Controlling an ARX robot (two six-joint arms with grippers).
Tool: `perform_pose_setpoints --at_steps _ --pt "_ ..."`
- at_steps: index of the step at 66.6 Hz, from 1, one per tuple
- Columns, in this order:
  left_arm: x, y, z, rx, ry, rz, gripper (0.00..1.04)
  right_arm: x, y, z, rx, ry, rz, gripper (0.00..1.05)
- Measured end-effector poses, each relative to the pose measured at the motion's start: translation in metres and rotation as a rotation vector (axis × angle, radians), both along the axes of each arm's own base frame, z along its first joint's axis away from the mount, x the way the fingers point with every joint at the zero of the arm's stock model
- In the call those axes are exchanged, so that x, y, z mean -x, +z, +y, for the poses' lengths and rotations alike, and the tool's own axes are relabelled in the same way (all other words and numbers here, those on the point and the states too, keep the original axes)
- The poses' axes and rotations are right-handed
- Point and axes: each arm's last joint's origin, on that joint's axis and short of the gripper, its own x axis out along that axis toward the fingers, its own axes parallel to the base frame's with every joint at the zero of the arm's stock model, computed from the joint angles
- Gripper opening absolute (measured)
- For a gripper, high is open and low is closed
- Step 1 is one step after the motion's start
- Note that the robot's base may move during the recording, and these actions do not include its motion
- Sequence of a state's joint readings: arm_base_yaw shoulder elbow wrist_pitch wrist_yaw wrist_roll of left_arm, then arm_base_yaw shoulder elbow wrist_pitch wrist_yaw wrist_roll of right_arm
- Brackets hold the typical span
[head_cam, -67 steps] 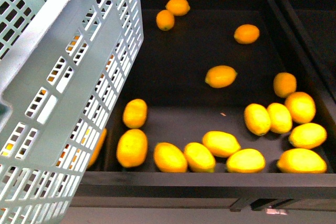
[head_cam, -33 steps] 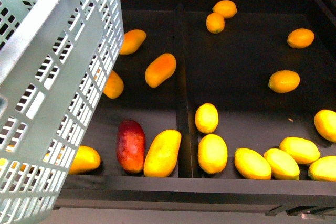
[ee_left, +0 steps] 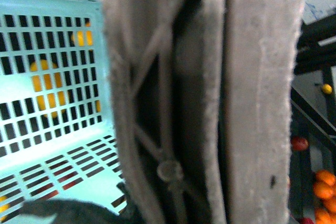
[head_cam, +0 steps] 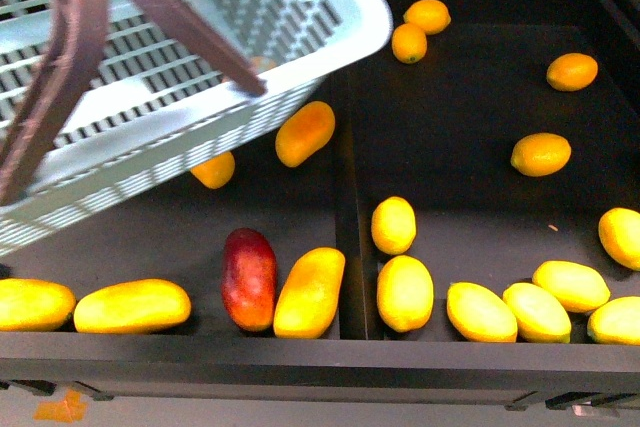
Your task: Pick lemon and mango into basket
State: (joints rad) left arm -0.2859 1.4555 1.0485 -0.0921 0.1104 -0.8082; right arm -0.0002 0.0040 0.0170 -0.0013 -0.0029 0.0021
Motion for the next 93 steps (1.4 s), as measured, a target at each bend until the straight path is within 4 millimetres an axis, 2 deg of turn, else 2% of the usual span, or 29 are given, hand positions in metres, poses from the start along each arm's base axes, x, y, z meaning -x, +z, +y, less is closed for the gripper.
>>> perform_pose_setpoints --at_steps 13,25,68,72,76,85,93 --pt "-0.004 0.002 -0.049 0.053 -0.157 0.065 0.14 0.0 0.0 0.0 0.0 0.0 0.0 0.96" --pt "0.006 -0.003 -0.071 0.046 -0.245 0.107 0.14 0.0 0.0 0.0 0.0 0.0 0.0 0.96" --pt "0.008 -0.003 -0.074 0.032 -0.262 0.097 0.14 0.0 0.0 0.0 -0.001 -0.001 0.0 0.96" --pt "0.008 -0.003 -0.074 0.032 -0.262 0.097 0.14 0.0 -0.002 -0.002 -0.094 -0.071 0.123 0.96" --pt "0.008 -0.003 -0.074 0.031 -0.262 0.096 0.14 -0.002 -0.006 -0.007 -0.286 -0.157 0.273 0.96" --pt "0.008 -0.002 -0.074 0.031 -0.261 0.096 0.14 -0.006 -0.007 -0.018 -0.52 -0.231 0.29 0.96" --pt "0.008 -0.002 -0.074 0.03 -0.262 0.094 0.14 -0.019 -0.007 -0.03 -0.577 -0.266 0.286 0.96"
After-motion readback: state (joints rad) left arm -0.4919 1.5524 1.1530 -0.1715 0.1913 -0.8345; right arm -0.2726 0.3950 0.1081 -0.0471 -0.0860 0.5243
